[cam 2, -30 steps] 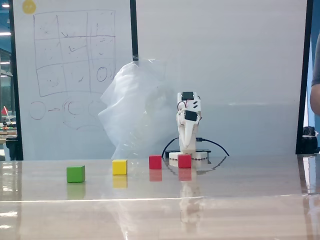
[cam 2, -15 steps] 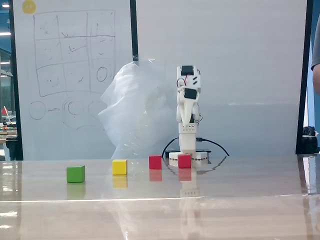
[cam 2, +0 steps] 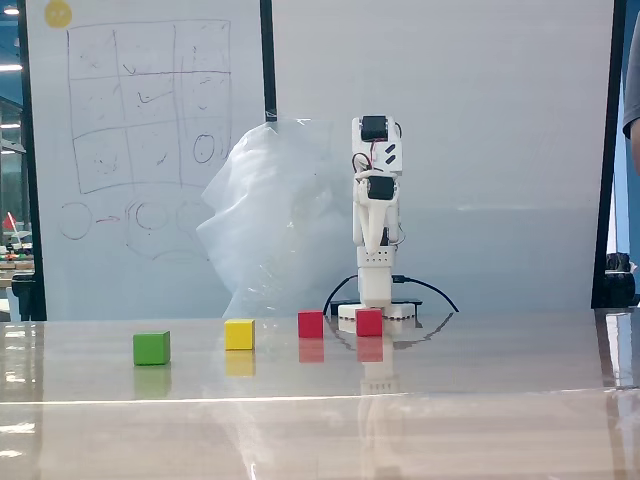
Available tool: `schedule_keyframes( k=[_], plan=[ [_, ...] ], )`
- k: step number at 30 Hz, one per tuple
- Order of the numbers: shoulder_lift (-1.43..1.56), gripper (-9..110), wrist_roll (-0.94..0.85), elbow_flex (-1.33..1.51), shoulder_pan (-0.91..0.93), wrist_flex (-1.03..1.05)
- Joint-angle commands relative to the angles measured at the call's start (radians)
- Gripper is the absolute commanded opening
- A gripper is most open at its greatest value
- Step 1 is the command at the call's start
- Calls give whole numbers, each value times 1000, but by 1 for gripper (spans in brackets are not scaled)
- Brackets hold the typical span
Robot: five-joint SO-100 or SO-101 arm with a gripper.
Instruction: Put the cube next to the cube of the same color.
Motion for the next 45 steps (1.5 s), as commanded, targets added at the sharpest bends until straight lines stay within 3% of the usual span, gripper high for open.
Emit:
schedule_keyframes(
  k=[1,7,15,22,45],
  plan=[
    [-25,1,11,-78,25,-57],
    [-112,3,9,-15,35,-132],
    [-133,23,0,86,37,-259],
    [-137,33,9,202,54,-347],
    [-420,32,12,272,103,-571]
  ],
)
